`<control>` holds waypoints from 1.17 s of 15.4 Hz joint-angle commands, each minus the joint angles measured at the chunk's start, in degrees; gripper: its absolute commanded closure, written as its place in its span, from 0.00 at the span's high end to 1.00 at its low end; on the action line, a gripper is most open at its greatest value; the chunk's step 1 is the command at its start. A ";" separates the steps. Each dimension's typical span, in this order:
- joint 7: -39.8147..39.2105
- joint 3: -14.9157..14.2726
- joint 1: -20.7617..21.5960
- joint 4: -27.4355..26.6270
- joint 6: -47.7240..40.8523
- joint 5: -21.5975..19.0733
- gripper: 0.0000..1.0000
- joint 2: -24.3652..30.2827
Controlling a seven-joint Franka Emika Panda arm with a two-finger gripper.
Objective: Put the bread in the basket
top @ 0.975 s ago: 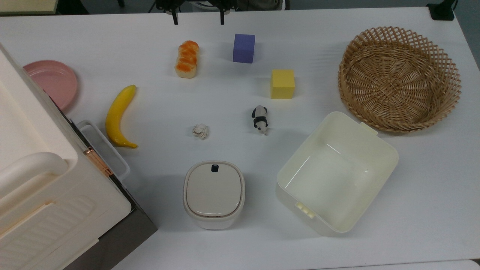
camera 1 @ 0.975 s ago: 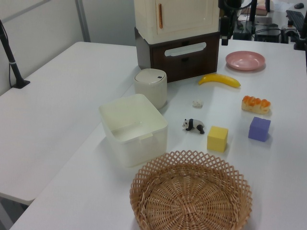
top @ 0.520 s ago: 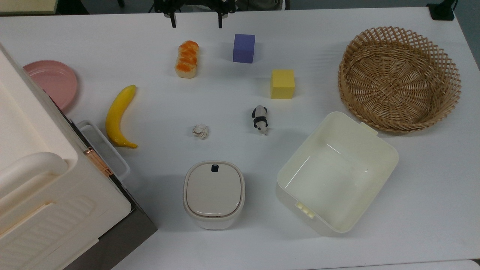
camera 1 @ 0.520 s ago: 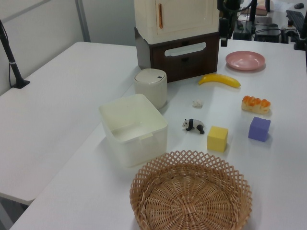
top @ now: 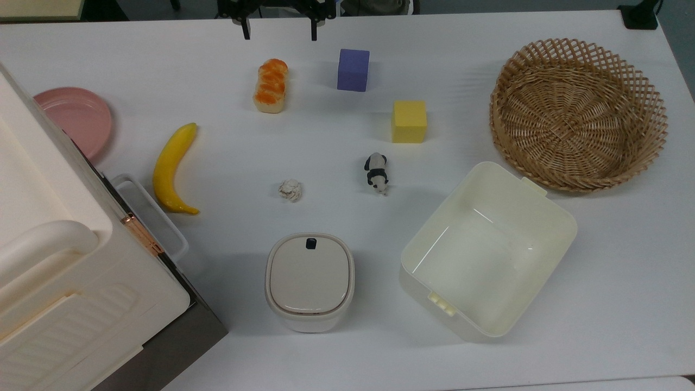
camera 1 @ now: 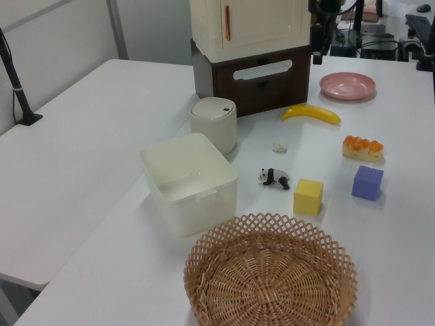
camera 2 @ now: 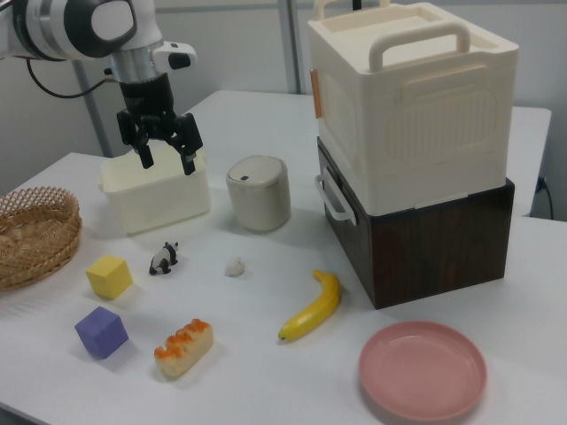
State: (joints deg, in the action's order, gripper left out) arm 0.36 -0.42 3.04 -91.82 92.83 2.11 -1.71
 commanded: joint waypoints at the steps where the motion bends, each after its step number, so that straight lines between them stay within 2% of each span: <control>1: -1.06 -0.37 -0.31 -0.03 0.77 0.79 1.00 0.13; 13: -1.15 -0.37 -0.93 -0.38 0.33 0.88 1.00 1.27; 15: -1.15 -0.20 -1.54 -1.69 0.51 0.79 1.00 2.93; 18: -1.24 -0.20 -1.54 -8.36 0.69 0.79 1.00 10.74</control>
State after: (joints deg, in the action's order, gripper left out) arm 0.30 -0.53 1.55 -92.38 92.83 2.16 0.37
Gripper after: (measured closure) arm 0.000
